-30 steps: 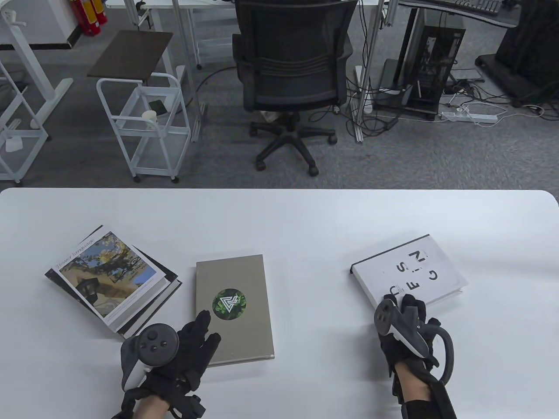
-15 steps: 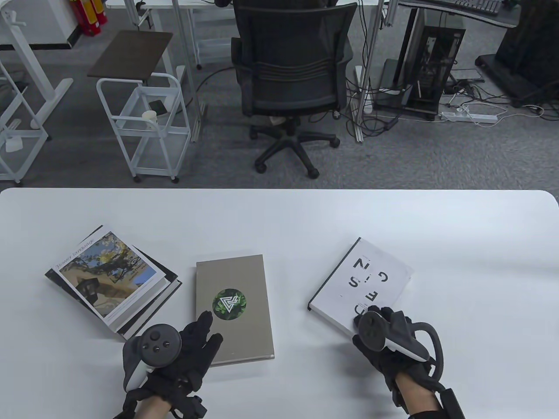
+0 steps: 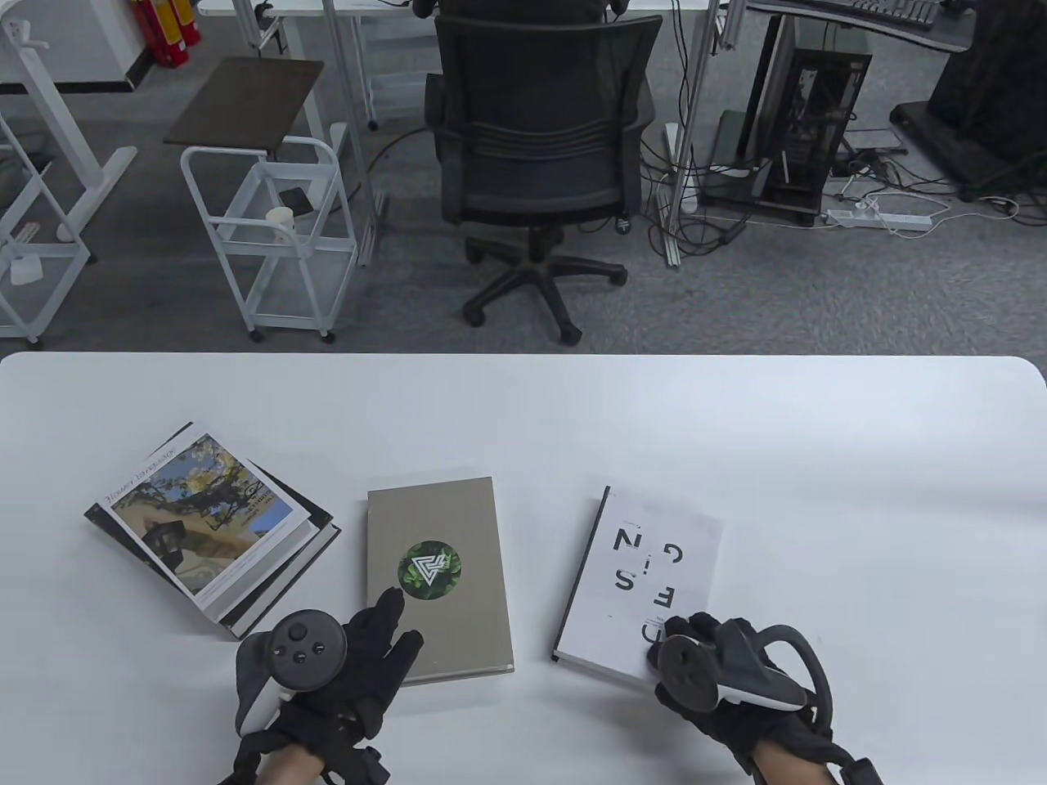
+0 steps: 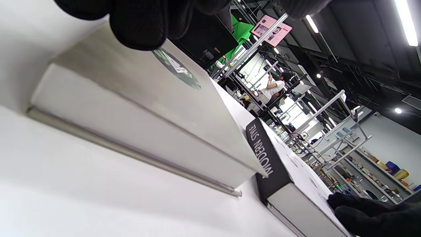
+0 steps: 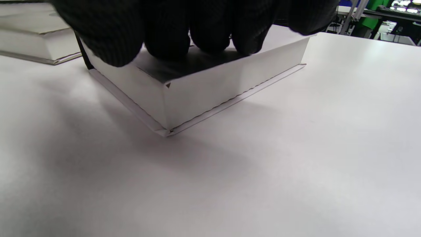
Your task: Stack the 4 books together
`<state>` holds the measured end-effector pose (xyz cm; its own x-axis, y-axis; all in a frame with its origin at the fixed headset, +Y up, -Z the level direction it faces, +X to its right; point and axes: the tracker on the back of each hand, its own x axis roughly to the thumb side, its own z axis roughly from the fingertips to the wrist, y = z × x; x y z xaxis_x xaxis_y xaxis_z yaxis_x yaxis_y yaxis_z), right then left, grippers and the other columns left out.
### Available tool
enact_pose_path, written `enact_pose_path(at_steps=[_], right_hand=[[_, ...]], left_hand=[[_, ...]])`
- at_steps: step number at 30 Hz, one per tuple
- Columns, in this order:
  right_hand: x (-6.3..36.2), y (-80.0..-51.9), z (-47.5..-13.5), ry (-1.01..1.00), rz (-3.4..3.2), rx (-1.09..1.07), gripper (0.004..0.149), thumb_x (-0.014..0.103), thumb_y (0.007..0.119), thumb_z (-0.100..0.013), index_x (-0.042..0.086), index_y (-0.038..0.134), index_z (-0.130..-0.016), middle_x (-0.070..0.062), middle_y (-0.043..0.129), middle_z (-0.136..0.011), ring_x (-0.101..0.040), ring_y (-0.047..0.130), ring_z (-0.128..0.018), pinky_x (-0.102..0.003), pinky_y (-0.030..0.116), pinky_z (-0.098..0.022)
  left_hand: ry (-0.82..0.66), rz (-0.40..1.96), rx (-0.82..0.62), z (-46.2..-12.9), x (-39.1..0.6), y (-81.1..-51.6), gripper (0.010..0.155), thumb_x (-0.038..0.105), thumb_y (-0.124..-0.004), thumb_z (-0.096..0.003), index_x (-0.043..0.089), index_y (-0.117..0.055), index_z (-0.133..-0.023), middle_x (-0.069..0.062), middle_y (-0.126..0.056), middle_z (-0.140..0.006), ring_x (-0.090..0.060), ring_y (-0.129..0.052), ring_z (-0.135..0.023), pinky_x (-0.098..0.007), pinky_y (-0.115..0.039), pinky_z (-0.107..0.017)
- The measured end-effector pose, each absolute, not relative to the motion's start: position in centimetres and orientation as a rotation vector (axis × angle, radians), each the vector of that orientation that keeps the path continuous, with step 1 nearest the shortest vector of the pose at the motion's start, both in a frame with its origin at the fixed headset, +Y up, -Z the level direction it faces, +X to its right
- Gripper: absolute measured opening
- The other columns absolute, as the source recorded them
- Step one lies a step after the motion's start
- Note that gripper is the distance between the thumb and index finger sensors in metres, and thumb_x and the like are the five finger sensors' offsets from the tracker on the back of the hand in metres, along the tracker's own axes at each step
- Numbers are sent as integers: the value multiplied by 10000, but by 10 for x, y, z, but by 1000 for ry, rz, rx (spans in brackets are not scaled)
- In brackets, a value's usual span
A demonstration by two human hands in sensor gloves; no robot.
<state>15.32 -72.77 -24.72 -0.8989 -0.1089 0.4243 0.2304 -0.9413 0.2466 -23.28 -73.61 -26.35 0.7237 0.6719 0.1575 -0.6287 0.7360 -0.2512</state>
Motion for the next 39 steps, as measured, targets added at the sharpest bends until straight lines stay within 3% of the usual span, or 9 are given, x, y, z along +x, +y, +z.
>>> enact_pose_path(at_steps=[10,17,23,26,28,31,34,39], right_hand=[[146,-725,-245,-464,-2833,-658,433,452,789,-560,325,676,-958,-56,649,-1080,-356,668,-1006,-610,611,-754],[149,-726,-245,-475,-2849,-642,435,435,795,-560,334,669,-964,-48,637,-1088,-351,660,-1011,-605,617,-751],[153,-720,-252,-663,-2998,-512,534,535,730,-570,276,658,-1032,-81,599,-1125,-394,611,-1031,-611,608,-748],[160,-712,-252,-622,-3185,-231,739,575,671,-592,191,386,-1156,-226,566,-1128,-405,781,-884,-447,758,-604],[165,-708,-247,-570,-3305,52,833,588,645,-604,113,246,-1161,-294,545,-1101,-401,815,-804,-390,773,-525],[171,-711,-240,-388,-3438,335,869,591,643,-616,38,241,-1153,-326,575,-1070,-423,824,-767,-392,774,-493],[171,-719,-242,-447,-3433,478,896,607,638,-612,3,248,-1147,-355,532,-1072,-437,786,-783,-389,757,-487],[172,-735,-246,-435,-3412,583,890,632,639,-595,-15,376,-1147,-360,495,-1072,-458,721,-802,-418,718,-517]], left_hand=[[-244,709,-216,-258,-229,-741,714,521,-599,-519,96,-464,-1077,-216,-608,-1003,-391,-800,-792,-611,-649,-599],[-269,742,-225,-257,-222,-740,700,530,-591,-520,84,-529,-1056,-206,-721,-938,-332,-927,-614,-572,-750,-484],[-313,835,-267,-259,-188,-726,706,547,-583,-521,84,-543,-1053,-217,-713,-959,-341,-992,-551,-568,-800,-427],[-359,810,-312,-265,-159,-717,708,561,-571,-523,96,-544,-1056,-207,-716,-964,-327,-996,-563,-554,-808,-433],[-360,857,-368,-272,-143,-715,724,570,-561,-527,102,-487,-1075,-207,-677,-990,-332,-969,-624,-554,-792,-470],[-315,1005,-472,-285,-121,-719,755,575,-557,-530,98,-394,-1092,-221,-597,-1024,-342,-935,-672,-558,-770,-502],[-267,988,-535,-294,-105,-725,776,577,-555,-532,76,-354,-1090,-244,-531,-1037,-330,-949,-638,-552,-780,-479],[-199,813,-480,-299,-89,-734,811,585,-577,-519,-49,-472,-1013,-342,-658,-936,-291,-1100,-419,-510,-899,-307]])
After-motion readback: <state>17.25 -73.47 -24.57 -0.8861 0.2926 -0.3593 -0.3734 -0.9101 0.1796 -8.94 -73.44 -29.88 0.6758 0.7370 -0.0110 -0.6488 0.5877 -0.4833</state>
